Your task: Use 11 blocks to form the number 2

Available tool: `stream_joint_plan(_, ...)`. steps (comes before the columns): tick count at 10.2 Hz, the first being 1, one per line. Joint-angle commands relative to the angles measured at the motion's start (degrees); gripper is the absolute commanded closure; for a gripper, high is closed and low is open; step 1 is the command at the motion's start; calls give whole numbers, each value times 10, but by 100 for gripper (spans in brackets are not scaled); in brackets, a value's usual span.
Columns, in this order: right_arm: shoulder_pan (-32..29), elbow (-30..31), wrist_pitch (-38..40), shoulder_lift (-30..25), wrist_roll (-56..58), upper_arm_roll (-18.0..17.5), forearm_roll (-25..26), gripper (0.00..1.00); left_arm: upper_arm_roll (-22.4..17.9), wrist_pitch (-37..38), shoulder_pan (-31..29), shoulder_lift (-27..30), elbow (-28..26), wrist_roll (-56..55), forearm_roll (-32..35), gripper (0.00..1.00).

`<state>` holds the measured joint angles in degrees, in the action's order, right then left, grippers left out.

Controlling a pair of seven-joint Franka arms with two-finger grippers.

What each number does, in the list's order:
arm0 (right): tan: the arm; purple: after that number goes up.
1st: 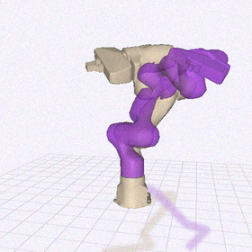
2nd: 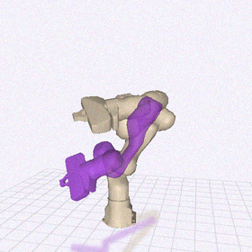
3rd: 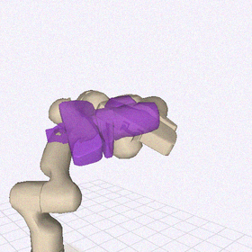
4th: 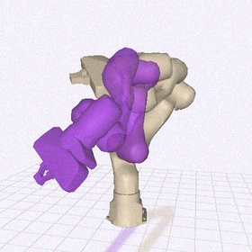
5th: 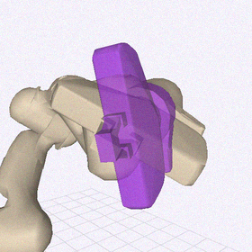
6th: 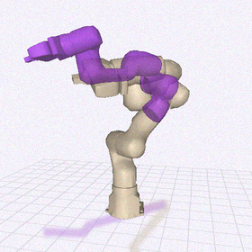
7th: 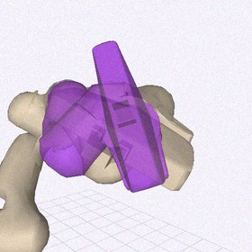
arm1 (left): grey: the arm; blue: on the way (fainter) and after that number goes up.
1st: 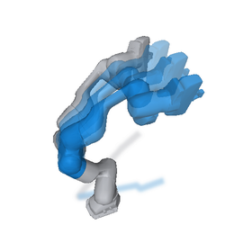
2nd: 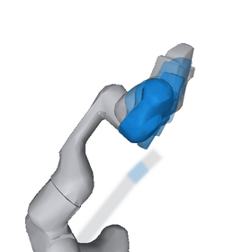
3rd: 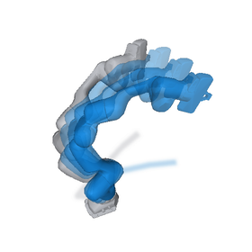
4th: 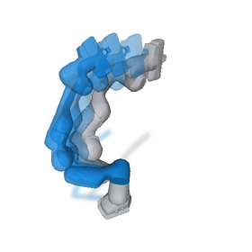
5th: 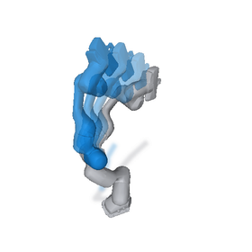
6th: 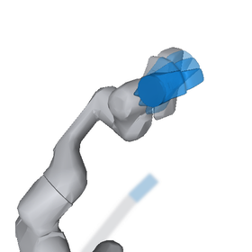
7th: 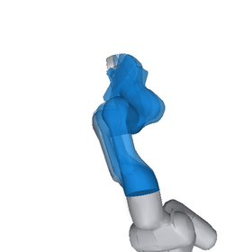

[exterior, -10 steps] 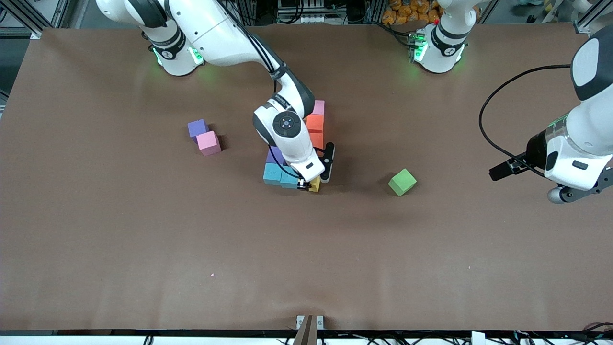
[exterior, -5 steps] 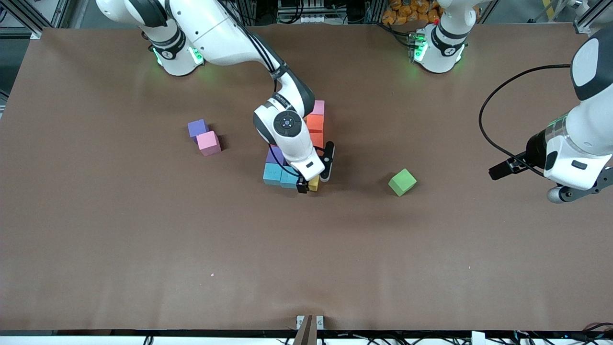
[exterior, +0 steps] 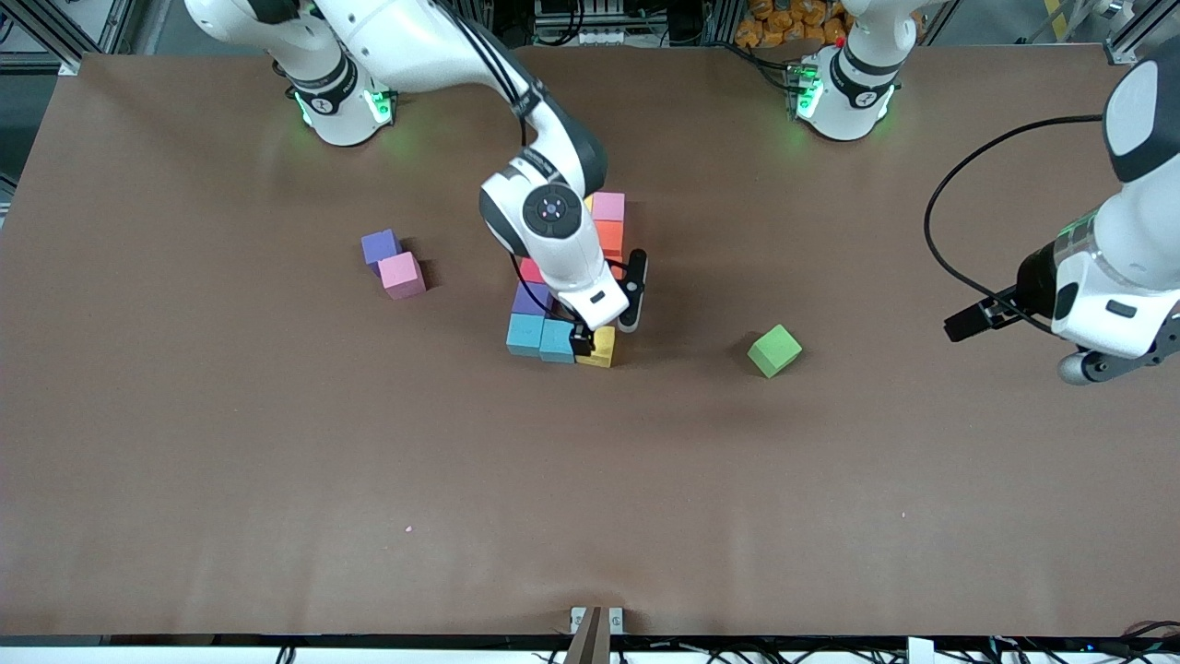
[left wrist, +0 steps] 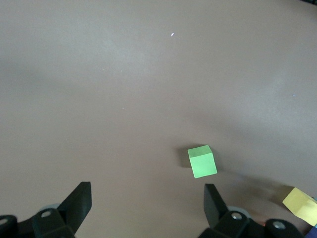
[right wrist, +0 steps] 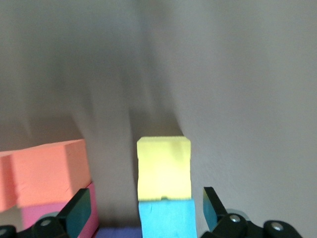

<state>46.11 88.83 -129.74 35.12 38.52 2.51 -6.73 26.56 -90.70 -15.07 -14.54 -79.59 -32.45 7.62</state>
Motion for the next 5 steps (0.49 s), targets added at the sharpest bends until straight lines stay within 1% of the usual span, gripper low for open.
stream_joint_plan(1, -38, 111, 36, -138, -38, -1, -10, 0, -2, 10, -5, 43, -10, 18, -8, 0)
stream_joint_plan(2, -75, 143, 38, -194, -68, -1, -9, 0, -2, 11, -5, 47, -10, 34, -8, 0)
stream_joint_plan(3, -108, 151, 66, -231, -71, -1, -9, 0, -5, 11, -5, 64, -11, 77, -8, 0)
stream_joint_plan(4, -153, 151, 103, -256, -71, -1, -9, 0, -4, 14, -19, 71, -10, 118, -9, 0)
stream_joint_plan(5, -204, 148, 110, -275, -70, -2, -9, 0, -1, 22, -37, 76, -10, 149, -18, 0)
